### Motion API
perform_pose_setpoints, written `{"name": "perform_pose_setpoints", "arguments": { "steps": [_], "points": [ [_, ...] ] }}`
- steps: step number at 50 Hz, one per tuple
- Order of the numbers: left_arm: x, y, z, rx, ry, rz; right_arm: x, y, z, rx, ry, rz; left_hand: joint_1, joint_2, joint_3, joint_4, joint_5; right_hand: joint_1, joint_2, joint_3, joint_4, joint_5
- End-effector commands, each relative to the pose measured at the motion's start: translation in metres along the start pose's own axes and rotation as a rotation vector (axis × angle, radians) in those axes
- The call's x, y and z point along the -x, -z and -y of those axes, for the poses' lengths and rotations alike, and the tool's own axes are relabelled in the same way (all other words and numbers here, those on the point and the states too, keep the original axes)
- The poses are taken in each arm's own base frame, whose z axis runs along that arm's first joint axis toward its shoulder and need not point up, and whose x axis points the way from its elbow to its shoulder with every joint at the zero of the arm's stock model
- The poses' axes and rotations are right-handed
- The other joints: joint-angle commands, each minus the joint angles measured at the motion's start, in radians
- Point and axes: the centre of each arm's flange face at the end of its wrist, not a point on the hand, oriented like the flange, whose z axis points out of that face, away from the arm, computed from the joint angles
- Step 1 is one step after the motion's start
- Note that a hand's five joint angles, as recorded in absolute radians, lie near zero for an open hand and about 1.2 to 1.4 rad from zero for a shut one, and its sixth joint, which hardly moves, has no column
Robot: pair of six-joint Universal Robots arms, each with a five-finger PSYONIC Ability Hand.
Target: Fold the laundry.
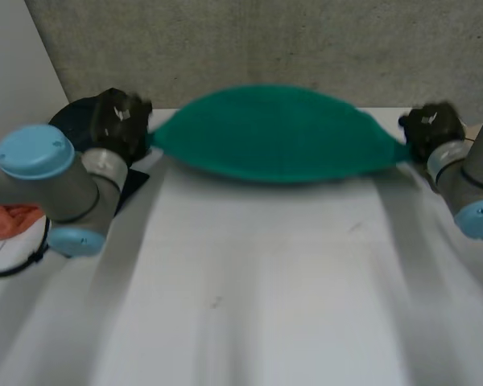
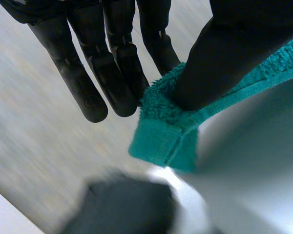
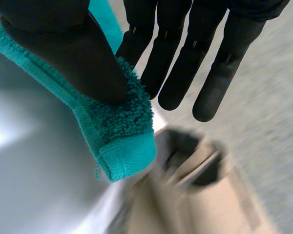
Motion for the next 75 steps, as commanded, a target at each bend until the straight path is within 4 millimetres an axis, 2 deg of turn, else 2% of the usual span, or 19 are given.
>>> {"name": "perform_pose_setpoints", "arguments": {
  "steps": [1,3,9,11,15,19,26,36,41,42,43,44,45,47,48,52,60,67,75],
  "points": [
    [-0.020,0.061,-0.037,0.396,-0.014,-0.179,0.018,0.039,-0.029,0.231,0.163,0.160,0.247,0.196,0.200,0.194,0.218,0.264,0.218,0.203,0.194,0.207],
    [-0.017,0.078,-0.031,0.462,-0.036,-0.206,0.019,0.057,-0.030,0.290,0.199,0.211,0.247,0.196,0.200,0.194,0.218,0.264,0.218,0.203,0.194,0.207],
    [0.000,0.163,-0.001,0.686,-0.182,-0.313,0.014,0.148,-0.037,0.573,0.321,0.435,0.247,0.196,0.200,0.194,0.218,0.264,0.218,0.203,0.194,0.207],
    [0.002,0.192,0.007,0.738,-0.243,-0.379,0.008,0.163,-0.034,0.580,0.360,0.444,0.247,0.196,0.200,0.194,0.218,0.264,0.218,0.203,0.194,0.207],
    [0.000,0.209,0.016,0.721,-0.315,-0.427,0.001,0.184,-0.027,0.547,0.501,0.454,0.247,0.196,0.200,0.194,0.218,0.264,0.218,0.203,0.194,0.207],
    [-0.003,0.195,0.026,0.621,-0.330,-0.393,-0.001,0.178,-0.027,0.517,0.513,0.418,0.247,0.196,0.200,0.194,0.218,0.264,0.218,0.203,0.194,0.207],
    [-0.013,0.130,0.017,0.446,-0.335,-0.283,0.001,0.114,-0.036,0.423,0.349,0.261,0.247,0.196,0.200,0.194,0.218,0.264,0.218,0.203,0.194,0.207],
    [-0.027,0.035,-0.009,0.265,-0.340,-0.155,0.022,0.052,-0.038,0.295,0.355,0.160,0.247,0.196,0.200,0.194,0.218,0.264,0.218,0.203,0.194,0.207],
    [-0.035,0.013,-0.024,0.251,-0.336,-0.146,0.027,0.020,-0.040,0.205,0.360,0.077,0.247,0.196,0.200,0.194,0.218,0.264,0.218,0.203,0.194,0.207],
    [-0.037,0.011,-0.025,0.247,-0.336,-0.145,0.029,0.016,-0.040,0.189,0.362,0.065,0.247,0.196,0.200,0.194,0.218,0.137,0.091,0.076,0.068,0.081],
    [-0.038,0.009,-0.026,0.244,-0.336,-0.147,0.031,0.012,-0.039,0.170,0.364,0.053,0.218,0.167,0.171,0.165,0.190,-0.350,-0.396,-0.411,-0.419,-0.406],
    [-0.043,0.008,-0.025,0.236,-0.338,-0.153,0.033,0.009,-0.036,0.150,0.365,0.039,-0.683,-0.734,-0.730,-0.736,-0.712,-0.849,-0.895,-0.910,-0.918,-0.905],
    [-0.044,0.008,-0.025,0.232,-0.338,-0.154,0.035,0.004,-0.031,0.109,0.355,0.008,-0.975,-1.026,-1.022,-1.028,-1.004,-0.958,-1.004,-1.019,-1.027,-1.014],
    [-0.047,0.007,-0.019,0.210,-0.330,-0.151,0.032,0.000,-0.025,0.078,0.328,-0.029,-0.884,-0.935,-0.931,-0.936,-0.912,-0.958,-1.004,-1.019,-1.027,-1.014],
    [-0.047,0.005,-0.016,0.189,-0.323,-0.138,0.032,-0.001,-0.023,0.065,0.310,-0.039,-0.975,-1.026,-1.022,-1.028,-1.004,-0.958,-1.004,-1.019,-1.027,-1.014],
    [-0.046,0.008,-0.007,0.158,-0.290,-0.117,0.025,0.002,-0.010,0.030,0.220,-0.055,-0.975,-1.026,-1.022,-1.028,-1.004,-0.958,-1.004,-1.019,-1.027,-1.014],
    [-0.036,0.040,0.004,0.191,-0.277,-0.143,0.023,0.040,0.000,0.107,0.176,0.101,-0.975,-1.026,-1.022,-1.028,-1.004,-0.958,-1.004,-1.019,-1.027,-1.014],
    [-0.033,0.064,0.001,0.239,-0.272,-0.166,0.017,0.059,-0.022,0.209,0.143,0.175,-0.975,-1.026,-1.022,-1.028,-1.004,-0.958,-1.004,-1.019,-1.027,-1.014],
    [-0.025,0.096,0.020,0.226,-0.144,-0.187,-0.008,0.099,-0.039,0.285,0.005,0.184,-0.975,-1.026,-1.022,-1.028,-1.004,-0.913,-0.959,-0.974,-0.982,-0.969]
  ]
}}
